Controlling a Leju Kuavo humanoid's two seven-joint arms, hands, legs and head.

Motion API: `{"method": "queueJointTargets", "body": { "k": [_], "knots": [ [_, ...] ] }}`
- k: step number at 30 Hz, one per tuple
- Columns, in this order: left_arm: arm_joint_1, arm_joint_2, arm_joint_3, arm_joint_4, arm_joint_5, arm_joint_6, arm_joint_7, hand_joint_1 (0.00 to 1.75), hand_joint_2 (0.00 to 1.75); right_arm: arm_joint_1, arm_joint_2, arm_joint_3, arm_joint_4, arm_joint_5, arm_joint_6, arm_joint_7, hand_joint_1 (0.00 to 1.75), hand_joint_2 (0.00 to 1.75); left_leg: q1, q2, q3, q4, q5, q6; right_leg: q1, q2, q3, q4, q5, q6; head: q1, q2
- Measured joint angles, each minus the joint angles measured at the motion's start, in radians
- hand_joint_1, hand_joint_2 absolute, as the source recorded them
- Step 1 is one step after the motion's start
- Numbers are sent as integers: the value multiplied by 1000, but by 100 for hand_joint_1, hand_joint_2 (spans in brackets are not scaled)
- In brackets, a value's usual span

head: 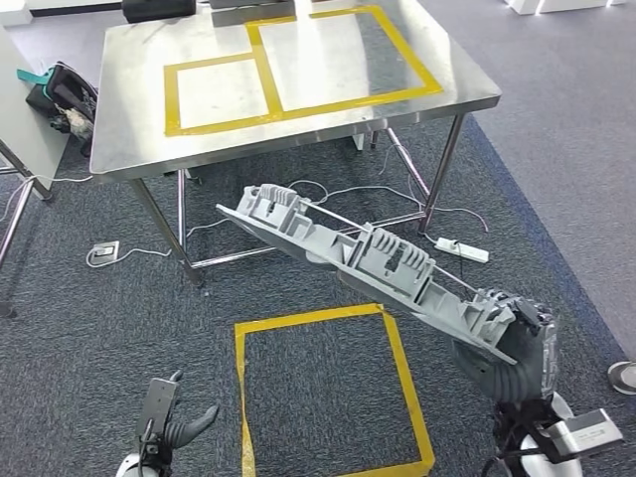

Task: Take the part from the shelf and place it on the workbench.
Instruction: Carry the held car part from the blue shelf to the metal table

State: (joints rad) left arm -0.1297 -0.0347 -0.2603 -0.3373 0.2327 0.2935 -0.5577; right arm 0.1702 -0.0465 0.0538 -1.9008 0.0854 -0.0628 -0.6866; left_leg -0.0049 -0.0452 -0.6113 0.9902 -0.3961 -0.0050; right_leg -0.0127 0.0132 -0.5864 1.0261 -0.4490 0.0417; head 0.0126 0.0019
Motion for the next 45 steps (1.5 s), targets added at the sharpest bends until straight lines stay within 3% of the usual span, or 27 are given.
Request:
{"method": "queueJointTargets", "body": {
  "k": [14, 23, 25, 27, 28, 30, 32, 33, 34, 35, 36, 37, 38, 39, 40, 42, 43, 45],
  "knots": [
    [78, -3, 22, 129, -75, 73, 356, 0, 175, -25, -80, -1, -126, 65, -49, -2, 175, 175, 0, 0, -1, 0, 0, 1, 0, 0, -1, -2, 0, 0, 0, 0],
    [85, -9, 11, 138, -114, 84, 380, 0, 175, -44, -116, -26, -155, 72, -60, 4, 175, 175, -1, 0, -2, 1, -1, 2, -2, 0, 0, -6, 1, 2, 0, 0],
    [84, -11, 6, 138, -121, 96, 380, 0, 175, -39, -118, -38, -155, 49, -58, 6, 175, 175, -4, 0, 4, -15, -7, 17, -5, -2, 5, -3, 18, 15, 0, 0],
    [83, -15, -1, 138, -126, 104, 380, 0, 175, -33, -118, -53, -155, 32, -55, 5, 175, 175, -2, -1, 27, -43, -6, 38, -5, -4, 4, 6, 27, 26, 0, 0],
    [82, -18, -4, 138, -128, 107, 380, 0, 175, -29, -118, -61, -155, 30, -56, 5, 175, 175, 1, -1, 38, -52, -4, 44, -5, -5, -3, 21, 13, 26, 1, 0],
    [80, -21, -6, 138, -130, 110, 381, 0, 175, -21, -118, -79, -154, 35, -59, 3, 175, 175, 7, 0, 49, -58, -3, 48, -8, -4, -45, 108, -50, 22, 3, 0],
    [80, -25, -8, 139, -132, 110, 385, 0, 175, -7, -118, -97, -153, 42, -61, 3, 175, 175, 14, 0, 51, -57, -6, 42, -14, -5, -103, 215, -105, 26, 3, 0],
    [81, -26, -9, 139, -132, 110, 386, 0, 175, 1, -118, -104, -153, 45, -61, 2, 175, 175, 20, 0, 52, -56, -9, 35, -18, -5, -116, 234, -109, 33, 3, 0],
    [82, -28, -9, 139, -133, 110, 388, 0, 175, 7, -118, -110, -153, 47, -61, 1, 175, 175, 28, -1, 55, -52, -14, 25, -25, -5, -110, 215, -91, 45, 3, 0],
    [82, -29, -10, 139, -134, 110, 389, 0, 175, 11, -118, -114, -152, 49, -60, 1, 175, 175, 38, -2, 58, -45, -21, 13, -35, -5, -86, 161, -57, 60, 3, 0],
    [82, -28, -10, 139, -134, 110, 389, 0, 175, 13, -117, -118, -152, 49, -60, 0, 175, 175, 46, -3, 59, -34, -31, -3, -44, -1, -57, 102, -27, 81, 4, 0],
    [82, -26, -11, 140, -134, 110, 389, 0, 175, 15, -117, -120, -150, 50, -60, -1, 175, 175, 52, -4, 58, -18, -43, -19, -50, 4, -35, 53, -18, 91, 10, 0],
    [81, -24, -11, 140, -134, 110, 389, 0, 175, 17, -117, -123, -149, 51, -60, -2, 175, 175, 54, -5, 54, -4, -56, -32, -55, 9, -21, 29, -19, 89, 15, 0],
    [80, -22, -11, 141, -134, 110, 389, 0, 175, 21, -117, -126, -147, 53, -60, -2, 175, 175, 53, -6, 52, 6, -67, -43, -56, 14, -21, 31, -30, 81, 19, 0],
    [80, -22, -11, 141, -134, 110, 389, 0, 175, 25, -116, -128, -146, 56, -59, -2, 175, 175, 53, -6, 52, 11, -76, -51, -57, 13, -24, 40, -40, 62, 22, 0],
    [79, -24, -12, 142, -134, 110, 389, 0, 175, 32, -116, -133, -146, 61, -59, -2, 175, 175, 54, -1, 48, 27, -75, -62, -58, 13, -19, 54, -40, 42, 16, 0],
    [76, -25, -12, 142, -134, 110, 389, 0, 175, 34, -116, -134, -147, 62, -59, -2, 175, 175, 52, 8, 30, 57, -68, -64, -56, 13, -10, 55, -45, 36, 13, 0],
    [73, -26, -12, 142, -134, 110, 389, 0, 175, 37, -116, -137, -148, 62, -59, -4, 175, 175, 46, 31, -51, 175, -71, -60, -48, 9, 12, 46, -59, 26, 7, 0]
  ]
}}
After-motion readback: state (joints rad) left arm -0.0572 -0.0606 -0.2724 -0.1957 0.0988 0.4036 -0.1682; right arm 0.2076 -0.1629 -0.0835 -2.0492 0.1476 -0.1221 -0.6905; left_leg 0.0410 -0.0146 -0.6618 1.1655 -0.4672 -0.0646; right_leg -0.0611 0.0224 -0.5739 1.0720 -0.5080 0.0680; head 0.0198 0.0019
